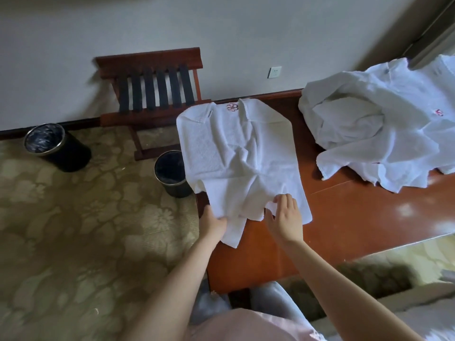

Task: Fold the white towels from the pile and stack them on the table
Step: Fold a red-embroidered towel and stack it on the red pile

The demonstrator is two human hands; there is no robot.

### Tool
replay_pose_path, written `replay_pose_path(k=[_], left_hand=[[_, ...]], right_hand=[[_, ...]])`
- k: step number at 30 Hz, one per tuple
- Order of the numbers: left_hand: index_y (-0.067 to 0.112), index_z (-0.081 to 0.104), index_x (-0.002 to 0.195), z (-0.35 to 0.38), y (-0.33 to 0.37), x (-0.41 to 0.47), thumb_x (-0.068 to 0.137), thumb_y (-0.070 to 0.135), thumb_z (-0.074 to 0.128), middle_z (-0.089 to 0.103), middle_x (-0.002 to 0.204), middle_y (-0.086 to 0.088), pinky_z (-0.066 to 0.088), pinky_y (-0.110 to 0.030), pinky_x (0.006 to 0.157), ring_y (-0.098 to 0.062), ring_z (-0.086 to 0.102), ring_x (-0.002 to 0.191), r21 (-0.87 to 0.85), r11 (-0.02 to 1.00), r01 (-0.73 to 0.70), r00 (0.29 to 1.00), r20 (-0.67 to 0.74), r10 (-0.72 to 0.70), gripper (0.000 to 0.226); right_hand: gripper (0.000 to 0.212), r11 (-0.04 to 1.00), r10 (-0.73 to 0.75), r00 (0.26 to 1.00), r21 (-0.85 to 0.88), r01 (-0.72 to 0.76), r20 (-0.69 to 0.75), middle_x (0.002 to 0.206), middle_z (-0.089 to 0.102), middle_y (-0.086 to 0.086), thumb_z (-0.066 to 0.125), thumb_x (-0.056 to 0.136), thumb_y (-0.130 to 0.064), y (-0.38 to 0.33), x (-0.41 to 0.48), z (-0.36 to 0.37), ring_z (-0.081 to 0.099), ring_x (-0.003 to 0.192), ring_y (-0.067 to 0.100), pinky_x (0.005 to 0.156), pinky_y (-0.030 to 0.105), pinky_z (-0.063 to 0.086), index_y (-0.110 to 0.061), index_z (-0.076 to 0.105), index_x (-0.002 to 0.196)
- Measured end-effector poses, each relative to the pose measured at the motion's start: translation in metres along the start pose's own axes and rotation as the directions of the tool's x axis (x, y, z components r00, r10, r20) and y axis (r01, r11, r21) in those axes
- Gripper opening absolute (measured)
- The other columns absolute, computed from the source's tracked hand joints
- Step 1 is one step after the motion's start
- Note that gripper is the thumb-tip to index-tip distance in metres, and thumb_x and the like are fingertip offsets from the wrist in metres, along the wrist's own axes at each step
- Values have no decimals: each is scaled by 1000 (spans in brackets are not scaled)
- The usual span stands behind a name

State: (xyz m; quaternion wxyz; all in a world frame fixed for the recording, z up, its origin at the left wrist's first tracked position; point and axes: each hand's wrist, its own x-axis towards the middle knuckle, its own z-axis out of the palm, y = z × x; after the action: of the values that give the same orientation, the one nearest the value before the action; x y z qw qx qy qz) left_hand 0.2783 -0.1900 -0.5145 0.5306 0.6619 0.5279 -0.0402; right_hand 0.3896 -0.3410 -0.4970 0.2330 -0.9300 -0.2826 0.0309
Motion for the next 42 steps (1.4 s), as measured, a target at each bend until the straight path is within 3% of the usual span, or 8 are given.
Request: replay_pose_path(k=[4,8,13,20,26,30,34,42], left_hand=[[3,45,126,-15,-19,-20,91,8,53,60,110,-14,49,-30,66,-27,61,90,21,1000,-3,975,-224,8,36],[8,44,132,-13,-33,-50,86,17,64,44,130,-15,46,-37,85,-30,47,114,471,880,51,885,-429,179,52],[8,58,115,37,-29,-64,83,17,65,51,121,-9,47,-37,88,-28,50,113,660,644,-387,829,-57,557,34],[22,49,122,75,-21,-45,87,34,61,40,134,-2,36,-36,97,-26,36,124,762,600,-245,885,-77,459,39],[6,65,107,70,-4,-44,93,21,51,54,120,-5,35,-30,92,-25,43,112,658,655,-371,832,-78,549,25],[4,62,100,45,4,-66,96,15,47,52,105,0,30,-13,80,-16,45,101,291,828,-479,865,-4,502,20],[10,38,69,14,15,-92,85,30,48,34,69,-1,25,-27,58,-16,35,68,-17,930,-366,931,-23,366,27],[30,33,55,-35,5,-103,70,29,42,28,50,13,20,-26,55,-4,26,51,-65,902,-427,904,-21,426,18]], right_hand=[[32,1000,14,980,-28,-9,201,114,55,8,60,80,-9,25,-10,4,51,104,28,84,36,45,-7,53,111],[47,962,-71,917,-216,168,393,140,40,-2,53,86,-20,47,-8,-2,39,125,20,97,34,38,-21,44,132],[48,928,-152,885,-246,281,439,128,47,0,45,85,-7,63,-10,-13,40,113,23,88,33,36,-25,46,130],[55,947,-147,860,-181,265,489,128,48,0,45,80,-4,93,-8,-37,42,114,22,89,31,35,-26,50,130],[52,977,-139,879,-82,197,456,130,48,1,55,82,-18,89,-14,-41,45,118,21,92,31,38,-20,46,134],[62,978,-197,917,10,206,347,124,49,-1,70,74,-43,63,-26,-34,46,116,21,100,35,35,-20,49,128],[74,967,-233,934,-39,253,271,121,50,2,71,67,-58,27,-33,-22,47,113,24,104,40,33,-18,50,126],[20,939,-343,915,62,338,213,102,63,4,63,85,-19,-10,-26,-14,57,96,29,92,34,37,-13,65,104]])
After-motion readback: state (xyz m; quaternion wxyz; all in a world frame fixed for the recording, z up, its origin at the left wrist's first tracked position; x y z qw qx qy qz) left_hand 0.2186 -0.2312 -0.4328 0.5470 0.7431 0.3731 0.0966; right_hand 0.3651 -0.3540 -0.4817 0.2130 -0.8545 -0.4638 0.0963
